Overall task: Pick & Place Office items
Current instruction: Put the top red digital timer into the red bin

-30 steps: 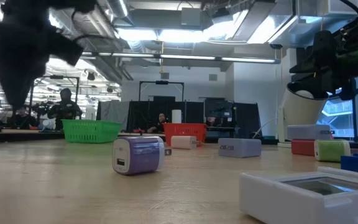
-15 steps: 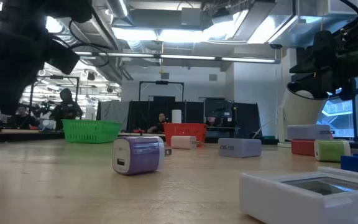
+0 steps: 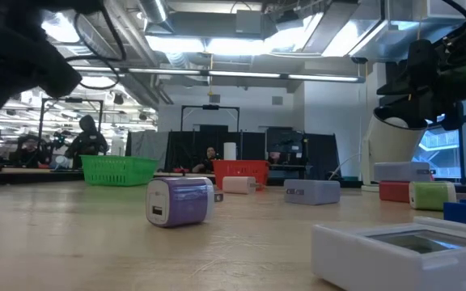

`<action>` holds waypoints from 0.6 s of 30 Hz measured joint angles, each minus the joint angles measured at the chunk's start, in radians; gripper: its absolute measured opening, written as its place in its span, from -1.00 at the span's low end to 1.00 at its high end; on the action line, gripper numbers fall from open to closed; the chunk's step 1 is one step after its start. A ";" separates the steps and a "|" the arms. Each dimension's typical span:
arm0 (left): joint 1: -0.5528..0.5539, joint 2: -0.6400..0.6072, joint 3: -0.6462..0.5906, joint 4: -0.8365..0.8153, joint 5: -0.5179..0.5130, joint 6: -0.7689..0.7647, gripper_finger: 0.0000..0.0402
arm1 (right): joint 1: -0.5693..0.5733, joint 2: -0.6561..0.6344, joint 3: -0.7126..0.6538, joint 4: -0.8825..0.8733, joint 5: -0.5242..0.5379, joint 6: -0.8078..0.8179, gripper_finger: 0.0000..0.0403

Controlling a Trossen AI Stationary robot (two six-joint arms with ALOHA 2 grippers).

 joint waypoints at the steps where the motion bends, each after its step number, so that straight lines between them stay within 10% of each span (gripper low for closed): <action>1: -0.017 0.000 0.000 0.010 -0.003 -0.027 0.20 | 0.000 0.000 0.000 0.000 0.000 0.000 0.34; 18: -0.246 0.000 0.000 0.060 -0.162 -0.312 0.35 | 0.000 0.000 0.000 0.000 0.000 0.000 0.34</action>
